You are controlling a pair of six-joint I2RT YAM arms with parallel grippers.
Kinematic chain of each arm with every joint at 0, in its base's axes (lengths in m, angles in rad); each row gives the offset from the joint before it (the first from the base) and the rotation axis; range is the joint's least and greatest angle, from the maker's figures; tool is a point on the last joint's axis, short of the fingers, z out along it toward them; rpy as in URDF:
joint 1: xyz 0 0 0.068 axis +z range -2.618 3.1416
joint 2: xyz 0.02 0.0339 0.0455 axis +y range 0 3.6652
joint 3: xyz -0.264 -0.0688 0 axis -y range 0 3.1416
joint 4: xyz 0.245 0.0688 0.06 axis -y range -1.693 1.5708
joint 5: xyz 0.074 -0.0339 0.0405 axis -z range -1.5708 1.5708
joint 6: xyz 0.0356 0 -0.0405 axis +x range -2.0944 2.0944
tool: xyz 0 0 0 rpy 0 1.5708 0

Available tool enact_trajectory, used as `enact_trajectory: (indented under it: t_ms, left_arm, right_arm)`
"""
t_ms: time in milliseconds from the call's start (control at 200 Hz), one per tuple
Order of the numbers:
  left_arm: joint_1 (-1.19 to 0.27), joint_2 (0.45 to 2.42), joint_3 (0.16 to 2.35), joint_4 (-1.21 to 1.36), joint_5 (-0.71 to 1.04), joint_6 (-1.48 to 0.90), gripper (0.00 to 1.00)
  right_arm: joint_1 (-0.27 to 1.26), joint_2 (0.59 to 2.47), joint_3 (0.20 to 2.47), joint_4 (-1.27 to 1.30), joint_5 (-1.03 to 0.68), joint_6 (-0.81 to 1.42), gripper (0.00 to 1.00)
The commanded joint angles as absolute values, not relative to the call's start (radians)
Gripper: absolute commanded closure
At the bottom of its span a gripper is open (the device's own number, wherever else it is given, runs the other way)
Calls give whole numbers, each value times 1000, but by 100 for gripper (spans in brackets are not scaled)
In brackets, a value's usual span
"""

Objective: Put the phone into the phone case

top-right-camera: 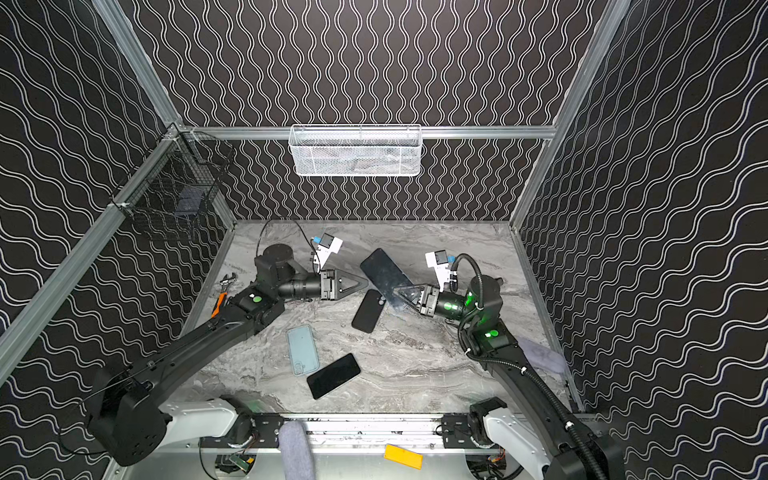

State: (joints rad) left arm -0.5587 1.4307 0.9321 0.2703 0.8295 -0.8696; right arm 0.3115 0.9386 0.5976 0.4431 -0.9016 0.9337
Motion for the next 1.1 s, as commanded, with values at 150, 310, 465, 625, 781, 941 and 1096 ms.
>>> enact_trajectory:
  t_ms: [150, 310, 465, 625, 781, 941, 1096]
  left_arm:
    - [-609, 1410, 867, 498, 679, -1036, 24]
    - [-657, 1452, 886, 521, 653, -1049, 28]
    - [-680, 1499, 890, 575, 626, -1070, 33]
    - [-692, 1532, 904, 620, 625, -1088, 37]
    - [-699, 1536, 922, 602, 620, -1072, 44]
    - [-706, 1551, 933, 601, 617, -1070, 55]
    - [-704, 1510, 926, 510, 603, -1006, 50]
  right_arm:
    - [349, 906, 538, 642, -704, 1091, 100]
    - [369, 892, 524, 671, -684, 1109, 100]
    - [386, 879, 513, 671, -673, 1112, 100]
    - [394, 869, 504, 665, -665, 1107, 100]
    - [394, 865, 503, 658, -660, 1101, 100]
    - [396, 884, 495, 692, -670, 1113, 100]
    - [394, 834, 510, 572, -626, 1053, 100]
